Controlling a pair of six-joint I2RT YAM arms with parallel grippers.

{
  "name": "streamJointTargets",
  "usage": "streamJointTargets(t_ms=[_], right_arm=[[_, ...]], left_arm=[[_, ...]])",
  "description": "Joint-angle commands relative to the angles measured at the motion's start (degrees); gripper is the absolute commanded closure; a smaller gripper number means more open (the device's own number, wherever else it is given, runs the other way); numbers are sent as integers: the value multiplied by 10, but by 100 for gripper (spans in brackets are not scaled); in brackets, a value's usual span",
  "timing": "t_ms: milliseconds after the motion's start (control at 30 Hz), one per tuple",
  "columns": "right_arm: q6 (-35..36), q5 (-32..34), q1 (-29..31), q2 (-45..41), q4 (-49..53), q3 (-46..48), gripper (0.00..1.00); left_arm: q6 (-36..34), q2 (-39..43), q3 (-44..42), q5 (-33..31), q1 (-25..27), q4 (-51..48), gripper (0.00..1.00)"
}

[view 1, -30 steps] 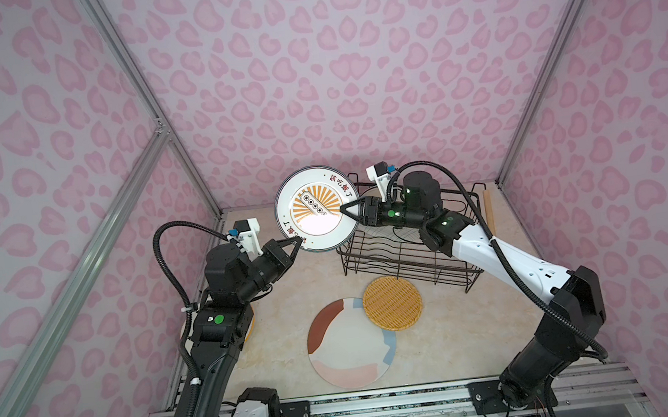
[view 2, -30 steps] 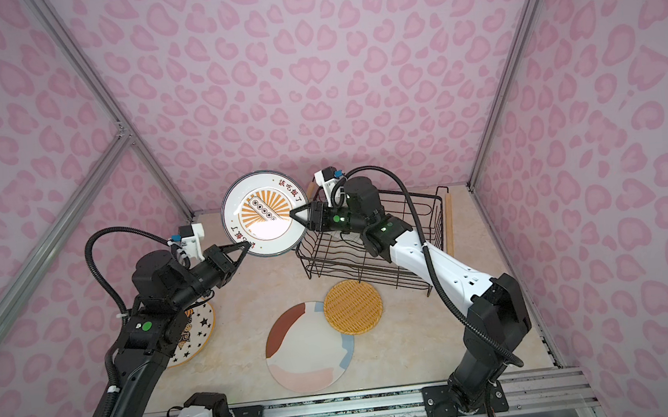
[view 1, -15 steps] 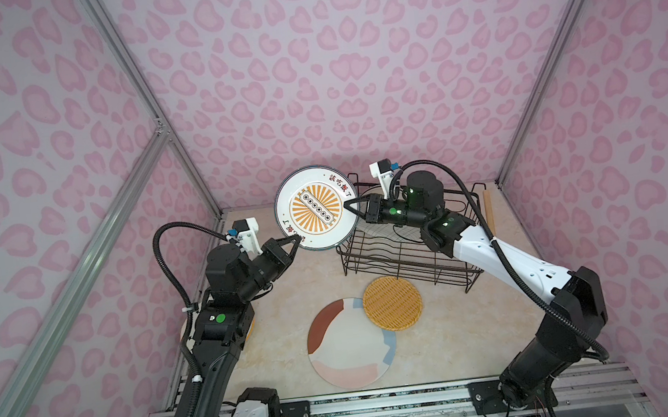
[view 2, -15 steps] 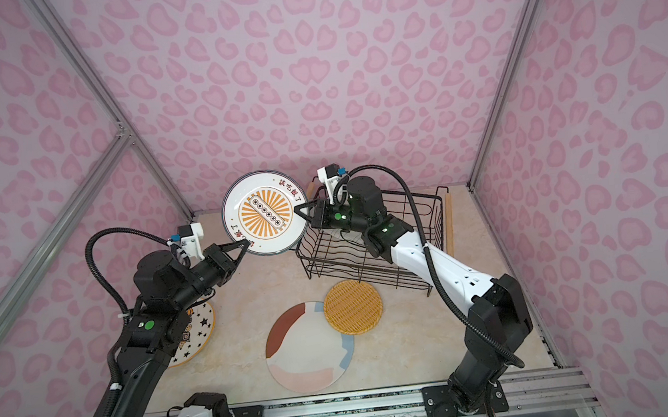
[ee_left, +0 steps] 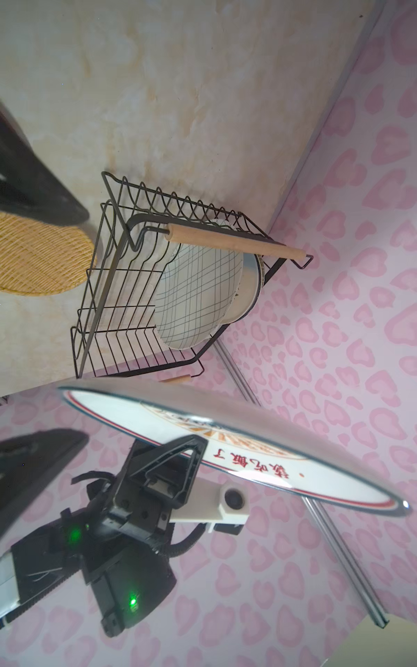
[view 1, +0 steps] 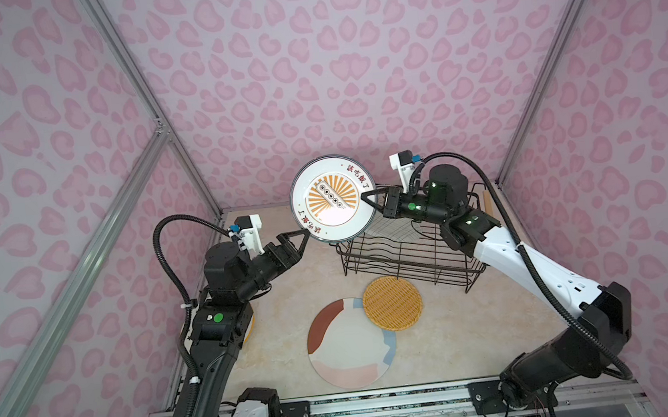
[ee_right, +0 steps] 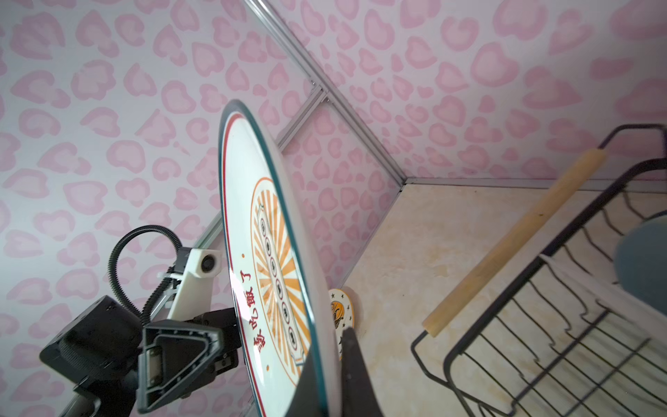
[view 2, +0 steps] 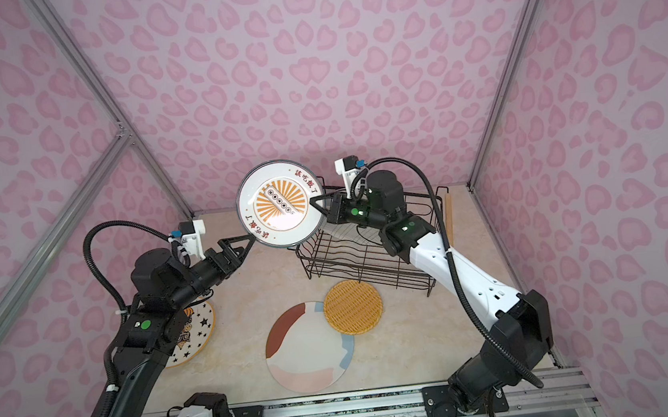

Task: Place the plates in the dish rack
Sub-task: 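Open the left gripper while the right gripper carries the plate over the rack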

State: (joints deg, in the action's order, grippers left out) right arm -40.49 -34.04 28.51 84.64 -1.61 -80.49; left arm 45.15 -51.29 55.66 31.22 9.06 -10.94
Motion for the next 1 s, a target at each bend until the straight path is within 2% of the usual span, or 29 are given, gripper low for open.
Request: streamJointTargets(t_ms=[0,100,200,333,400,567,967], right_arm=[[58,21,-27,-34,45,16,100],[156,96,-34,-74,151,13,100],[213,157,-39,-110,197,32,100],[239,163,-59,-131,222,46,100],[263,187,-59,-137,228,54,100],[309,215,-60,-144,188,86,100],[437,192,-60,-92,121,105,100]], left_arm=[[-77,9,19,32,0,-26,3],[-132,16,28,19,0,-68,3],[-179,29,18,20,0,-86,3],[-225,49,-10,19,0,-87,3],[-231,60,-35,24,1,-67,3],[-239,81,-79,11,3,-37,3],[-249,129,-168,-50,20,18,4]])
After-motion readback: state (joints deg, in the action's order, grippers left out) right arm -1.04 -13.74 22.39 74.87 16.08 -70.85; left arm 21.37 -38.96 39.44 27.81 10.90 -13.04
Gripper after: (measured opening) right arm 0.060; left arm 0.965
